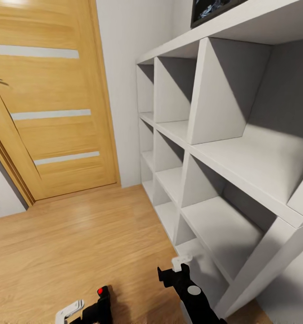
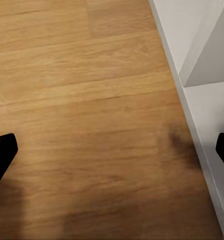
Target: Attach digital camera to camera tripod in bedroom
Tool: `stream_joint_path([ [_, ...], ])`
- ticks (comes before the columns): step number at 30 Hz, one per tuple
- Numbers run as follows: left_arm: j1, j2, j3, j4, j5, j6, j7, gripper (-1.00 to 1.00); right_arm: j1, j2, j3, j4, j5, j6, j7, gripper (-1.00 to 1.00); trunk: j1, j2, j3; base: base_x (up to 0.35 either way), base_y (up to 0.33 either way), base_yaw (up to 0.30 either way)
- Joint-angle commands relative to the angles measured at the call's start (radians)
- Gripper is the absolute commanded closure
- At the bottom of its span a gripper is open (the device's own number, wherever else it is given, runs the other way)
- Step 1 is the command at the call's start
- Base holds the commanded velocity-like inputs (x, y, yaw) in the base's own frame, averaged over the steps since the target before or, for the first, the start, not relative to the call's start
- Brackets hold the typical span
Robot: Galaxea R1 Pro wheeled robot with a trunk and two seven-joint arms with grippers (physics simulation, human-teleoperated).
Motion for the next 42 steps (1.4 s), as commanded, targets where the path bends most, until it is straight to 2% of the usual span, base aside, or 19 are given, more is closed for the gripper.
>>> stream_joint_path([
  [1, 0.000, -0.001, 0.003, -0.002, 0.011, 0.004, 0.007, -1.00, 0.000, 0.000, 0.001, -0.002, 0.010, 0.007, -0.002, -1.00, 0.000, -0.001, -0.005, 0.000, 0.000, 0.000],
  [42, 0.000, -0.008, -0.001, -0.002, 0.006, 0.001, -0.002, -1.00, 0.000, 0.000, -0.003, 0.008, 0.010, 0.009, -0.003, -1.00, 0.019, -0.010, -0.163, 0.000, 0.000, 0.000],
])
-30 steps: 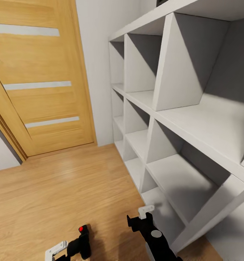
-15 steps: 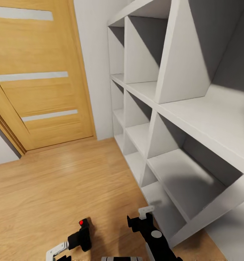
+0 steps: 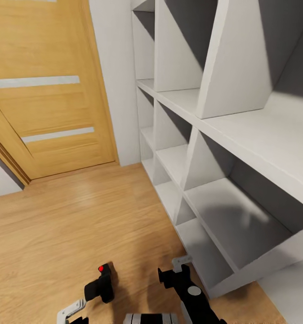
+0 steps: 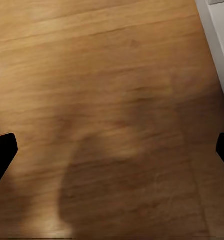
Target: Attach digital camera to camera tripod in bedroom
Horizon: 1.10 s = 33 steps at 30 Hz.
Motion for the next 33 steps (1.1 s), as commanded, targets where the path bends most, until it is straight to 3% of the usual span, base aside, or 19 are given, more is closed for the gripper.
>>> stream_joint_path([
  [1, 0.000, -0.001, 0.001, -0.001, 0.010, 0.004, 0.007, -1.00, 0.000, 0.000, 0.002, -0.002, 0.010, 0.007, -0.002, -1.00, 0.000, -0.001, -0.005, 0.000, 0.000, 0.000],
  [6, 0.000, 0.000, 0.000, -0.003, 0.010, 0.006, 0.008, -1.00, 0.000, 0.000, 0.005, -0.003, 0.013, 0.008, -0.001, -1.00, 0.002, -0.002, -0.024, 0.000, 0.000, 0.000],
  [11, 0.000, 0.002, -0.003, -0.074, 0.006, 0.026, 0.016, -1.00, 0.000, 0.000, 0.002, -0.006, 0.021, 0.009, -0.002, -1.00, 0.005, -0.003, -0.043, 0.000, 0.000, 0.000],
  [15, -0.009, 0.002, -0.004, -0.180, 0.008, 0.076, 0.017, -1.00, -0.001, 0.000, -0.001, -0.026, 0.024, 0.010, -0.008, -1.00, 0.007, -0.004, -0.059, 0.000, 0.000, 0.000],
  [16, -0.022, 0.001, -0.004, -0.247, 0.009, 0.095, 0.018, -1.00, -0.001, 0.000, 0.000, -0.074, 0.021, 0.026, -0.009, -1.00, 0.007, -0.004, -0.063, 0.000, 0.000, 0.000],
  [19, -0.057, -0.001, -0.004, -0.304, 0.008, 0.117, 0.018, -1.00, -0.001, 0.000, 0.003, -0.126, 0.017, 0.073, -0.011, -1.00, 0.008, -0.005, -0.074, 0.000, 0.000, 0.000],
  [24, -0.110, -0.015, -0.005, -0.329, 0.006, 0.190, 0.019, -1.00, 0.000, 0.000, 0.002, -0.157, 0.015, 0.114, -0.006, -1.00, 0.011, -0.006, -0.094, 0.000, 0.000, 0.000],
  [27, -0.114, -0.017, -0.012, -0.317, 0.005, 0.198, 0.020, -1.00, -0.001, 0.000, 0.003, -0.159, 0.016, 0.116, -0.005, -1.00, 0.012, -0.007, -0.105, 0.000, 0.000, 0.000],
  [33, -0.118, -0.017, -0.073, -0.286, 0.003, 0.205, 0.022, -1.00, 0.000, 0.000, 0.004, -0.171, 0.020, 0.119, -0.001, -1.00, 0.015, -0.008, -0.129, 0.000, 0.000, 0.000],
])
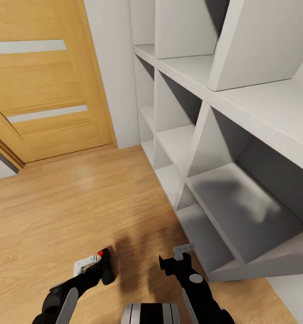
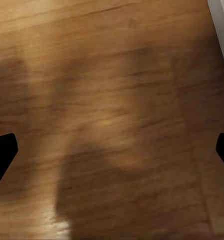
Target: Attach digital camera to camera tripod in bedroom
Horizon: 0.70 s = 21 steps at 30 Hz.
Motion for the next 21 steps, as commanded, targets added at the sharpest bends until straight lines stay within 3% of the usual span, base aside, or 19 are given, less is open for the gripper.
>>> stream_joint_path([
  [1, -0.001, -0.001, -0.003, 0.000, 0.010, 0.004, 0.008, -1.00, 0.000, 0.000, 0.001, -0.002, 0.010, 0.007, -0.002, -1.00, 0.000, -0.001, -0.005, 0.000, 0.000, 0.000],
  [4, -0.001, -0.001, -0.017, 0.003, 0.009, 0.007, 0.009, -1.00, 0.000, 0.000, 0.003, -0.004, 0.010, 0.008, -0.001, -1.00, 0.002, -0.001, -0.016, 0.000, 0.000, 0.000],
  [21, -0.001, -0.001, -0.021, 0.003, 0.009, 0.007, 0.016, -1.00, -0.001, 0.000, -0.006, -0.009, 0.014, 0.005, -0.002, -1.00, 0.009, -0.005, -0.082, 0.000, 0.000, 0.000],
])
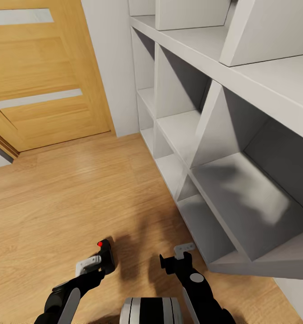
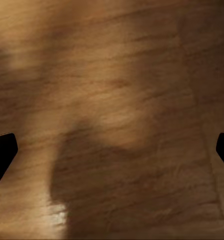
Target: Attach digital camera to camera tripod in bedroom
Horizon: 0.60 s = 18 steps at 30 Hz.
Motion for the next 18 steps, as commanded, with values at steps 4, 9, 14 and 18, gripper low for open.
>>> stream_joint_path([
  [4, -0.001, -0.001, 0.001, -0.001, 0.011, 0.003, 0.023, -1.00, 0.000, 0.000, 0.001, -0.002, 0.010, 0.008, -0.002, -1.00, 0.002, -0.001, -0.016, 0.000, 0.000, 0.000],
  [9, 0.000, -0.001, 0.001, -0.001, 0.011, 0.003, 0.025, -1.00, 0.000, 0.000, 0.000, -0.002, 0.010, 0.008, -0.002, -1.00, 0.004, -0.002, -0.036, 0.000, 0.000, 0.000],
  [14, 0.000, -0.001, 0.001, -0.001, 0.011, 0.003, 0.026, -1.00, 0.000, 0.000, 0.000, -0.003, 0.011, 0.009, -0.002, -1.00, 0.006, -0.004, -0.055, 0.000, 0.000, 0.000],
  [18, 0.001, -0.001, 0.001, -0.001, 0.011, 0.003, 0.027, -1.00, 0.000, 0.000, 0.000, -0.005, 0.011, 0.010, -0.002, -1.00, 0.008, -0.005, -0.070, 0.000, 0.000, 0.000],
])
